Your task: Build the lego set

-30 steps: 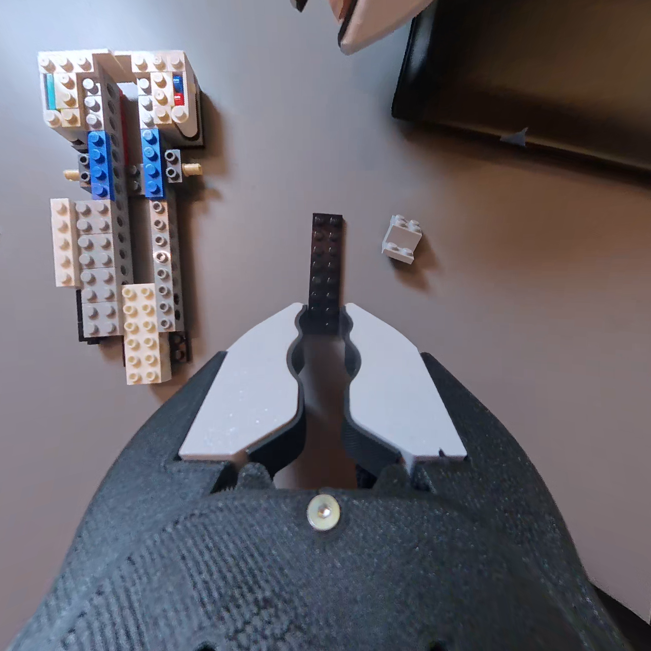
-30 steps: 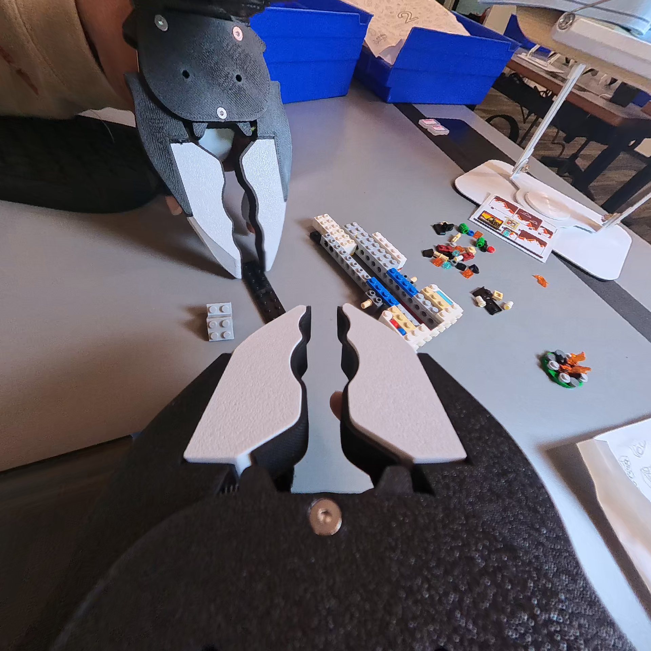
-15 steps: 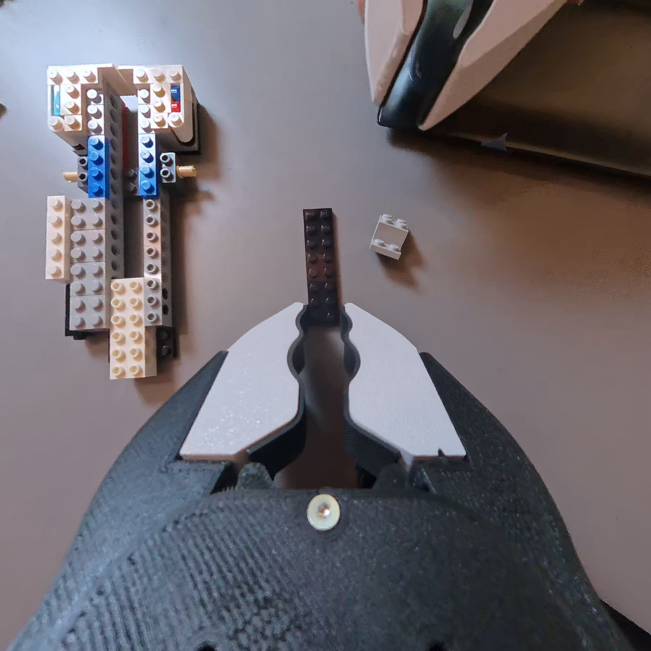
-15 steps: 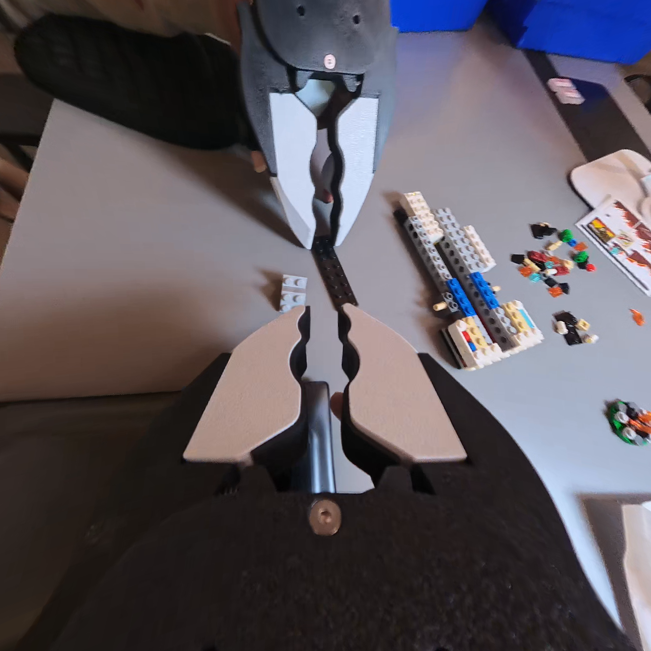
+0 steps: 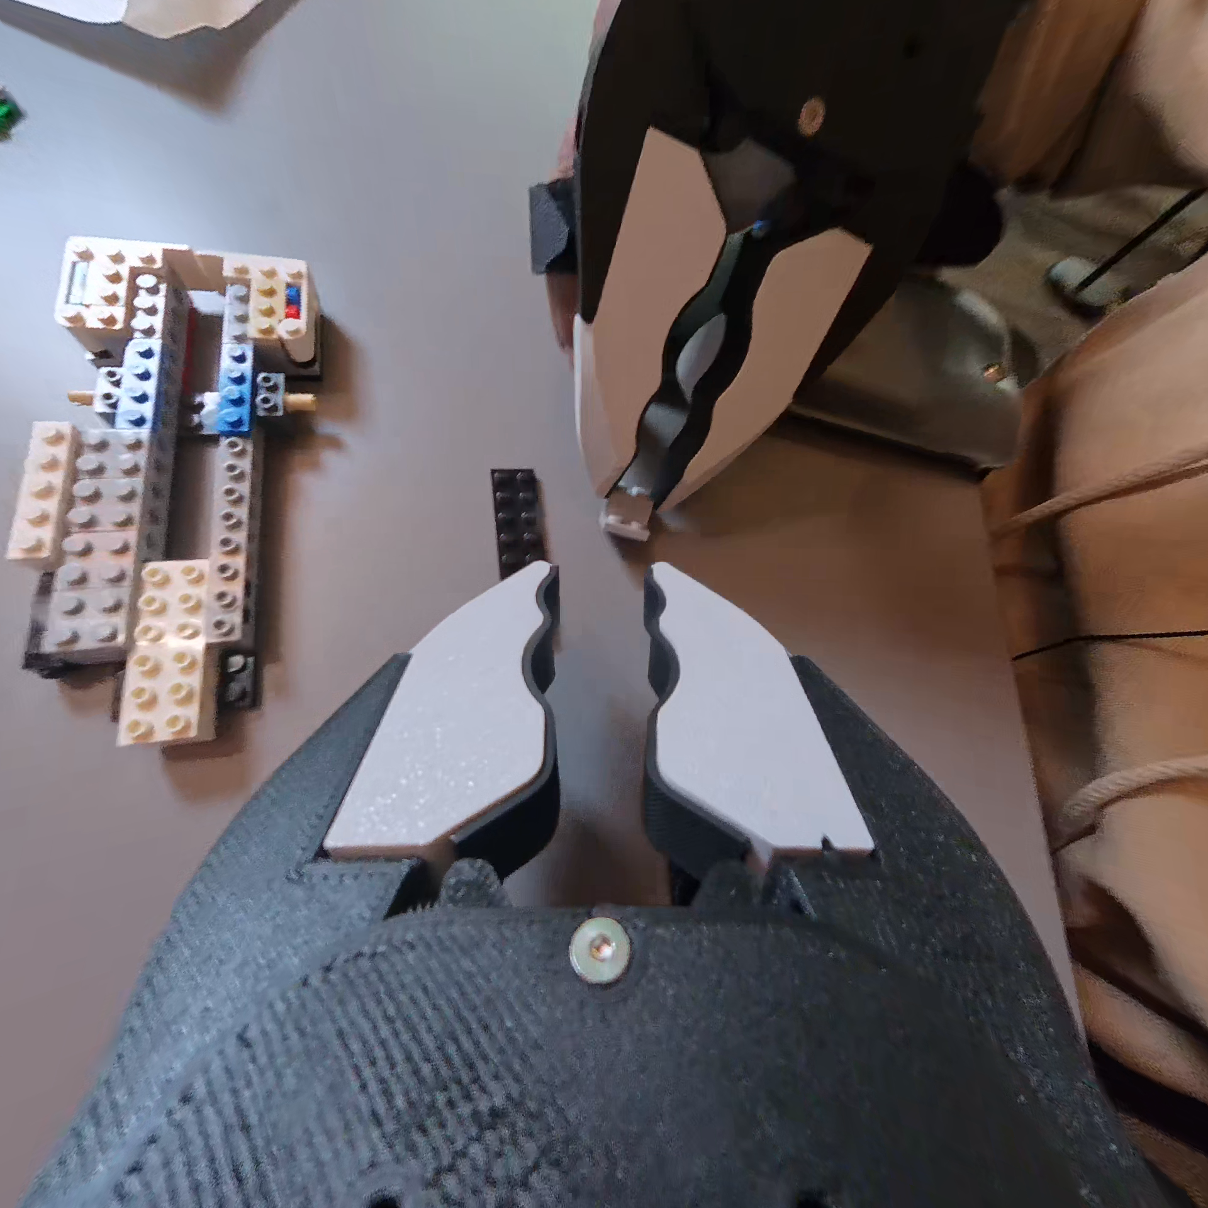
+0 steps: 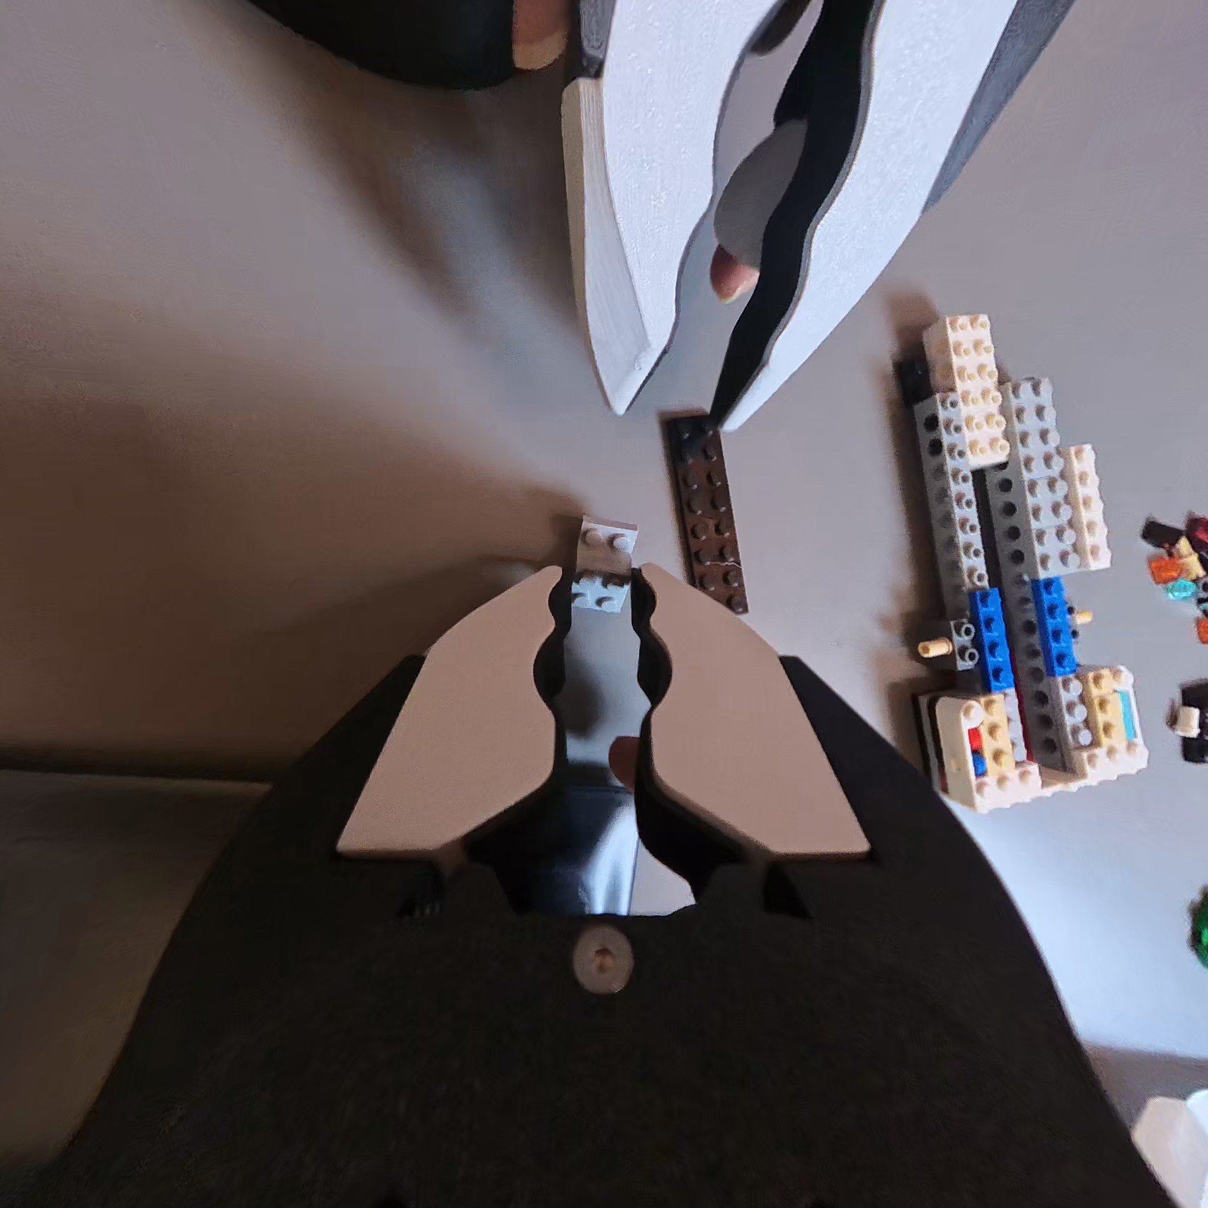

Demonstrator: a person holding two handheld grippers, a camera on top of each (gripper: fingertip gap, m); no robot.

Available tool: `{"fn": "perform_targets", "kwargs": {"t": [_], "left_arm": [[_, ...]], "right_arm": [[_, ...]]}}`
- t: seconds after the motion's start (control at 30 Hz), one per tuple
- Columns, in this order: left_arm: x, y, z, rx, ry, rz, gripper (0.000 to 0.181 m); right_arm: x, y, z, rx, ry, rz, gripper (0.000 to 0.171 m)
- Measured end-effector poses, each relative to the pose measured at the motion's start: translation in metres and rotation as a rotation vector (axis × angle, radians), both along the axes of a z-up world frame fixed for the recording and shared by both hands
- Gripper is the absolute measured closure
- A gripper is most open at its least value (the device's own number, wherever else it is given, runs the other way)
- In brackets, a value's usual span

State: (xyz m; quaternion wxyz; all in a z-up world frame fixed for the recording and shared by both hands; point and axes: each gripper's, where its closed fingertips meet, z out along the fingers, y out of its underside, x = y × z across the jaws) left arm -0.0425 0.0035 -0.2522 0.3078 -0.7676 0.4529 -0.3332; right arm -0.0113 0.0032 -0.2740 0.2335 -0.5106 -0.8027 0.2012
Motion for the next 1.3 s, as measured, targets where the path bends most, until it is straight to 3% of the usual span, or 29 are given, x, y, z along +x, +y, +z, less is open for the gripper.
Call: {"fn": "perform_targets", "kwargs": {"t": [0.13,0.27,0.5,0.83,1.0,1.13,1.3], "left_arm": [[0.012,-0.005,0.026,-0.15,-0.266,-0.013,0.153],[0.013,-0.005,0.044,-0.256,-0.424,-0.013,0.153],[0.016,-0.004,0.045,-0.28,-0.443,0.008,0.155],[0.016,0.001,0.044,-0.284,-0.446,0.051,0.161],[0.017,0.004,0.04,-0.27,-0.427,0.084,0.172],[0.009,0.02,0.049,-0.189,-0.479,0.179,0.176],[0.004,0.032,0.065,-0.024,-0.505,0.249,0.176]], "right_arm": [[-0.013,-0.004,0.034,0.099,0.167,0.116,0.154],[-0.017,0.008,0.059,0.426,0.226,0.231,0.154],[-0.022,0.013,0.073,0.697,0.212,0.353,0.154],[-0.022,0.011,0.071,0.894,0.11,0.487,0.154],[-0.021,0.01,0.067,0.944,0.077,0.523,0.154],[-0.024,0.025,0.08,0.65,0.191,0.196,0.145],[-0.024,0.032,0.099,-0.044,0.483,-0.292,0.141]]}}
